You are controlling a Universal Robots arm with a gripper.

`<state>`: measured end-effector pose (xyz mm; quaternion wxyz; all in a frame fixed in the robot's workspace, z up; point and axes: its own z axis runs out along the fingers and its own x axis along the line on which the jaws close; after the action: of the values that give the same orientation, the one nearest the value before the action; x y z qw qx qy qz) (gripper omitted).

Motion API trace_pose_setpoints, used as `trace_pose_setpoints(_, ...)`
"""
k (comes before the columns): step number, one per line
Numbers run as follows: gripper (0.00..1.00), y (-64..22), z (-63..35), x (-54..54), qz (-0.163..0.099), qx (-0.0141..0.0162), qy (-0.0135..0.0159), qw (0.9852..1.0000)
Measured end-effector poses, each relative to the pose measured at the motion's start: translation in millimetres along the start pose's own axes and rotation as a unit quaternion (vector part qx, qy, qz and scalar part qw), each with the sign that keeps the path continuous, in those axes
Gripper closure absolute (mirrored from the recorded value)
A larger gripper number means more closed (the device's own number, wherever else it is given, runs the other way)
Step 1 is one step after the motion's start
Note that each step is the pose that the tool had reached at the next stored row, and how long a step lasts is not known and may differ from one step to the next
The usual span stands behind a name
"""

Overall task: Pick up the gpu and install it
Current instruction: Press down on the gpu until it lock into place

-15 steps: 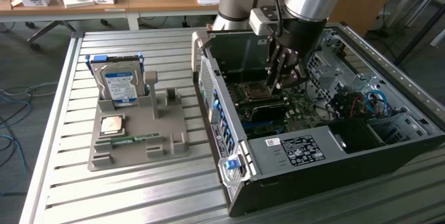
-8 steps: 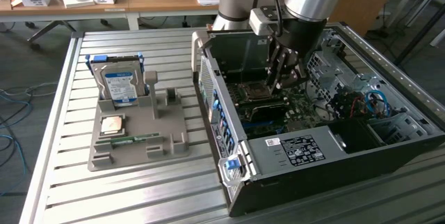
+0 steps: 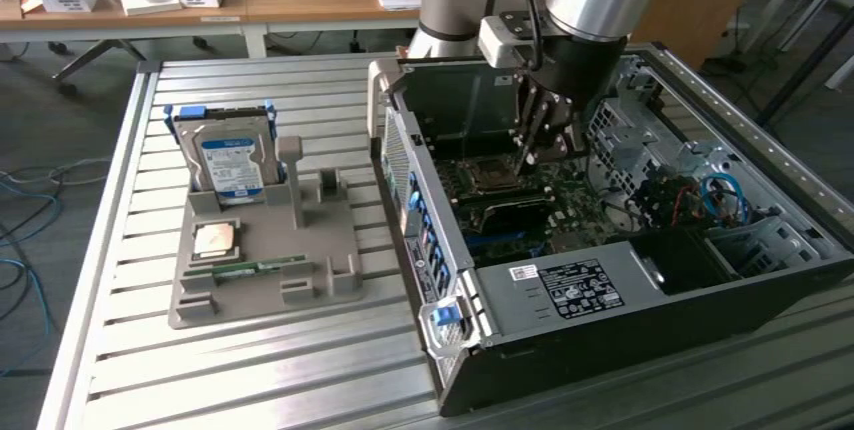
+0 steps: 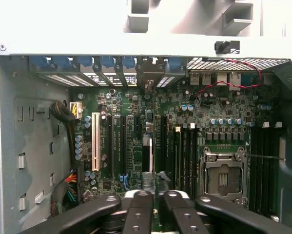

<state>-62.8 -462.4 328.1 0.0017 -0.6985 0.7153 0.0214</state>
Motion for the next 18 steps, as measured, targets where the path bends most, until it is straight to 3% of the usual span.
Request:
trace_pose_setpoints(3,0.89,0.0,0.0,0.0,0.000,0.0000,0.0000,1.0000)
trace_pose_setpoints(18,0.89,0.0,1.2,0.0,0.000,0.0000,0.0000,1.0000)
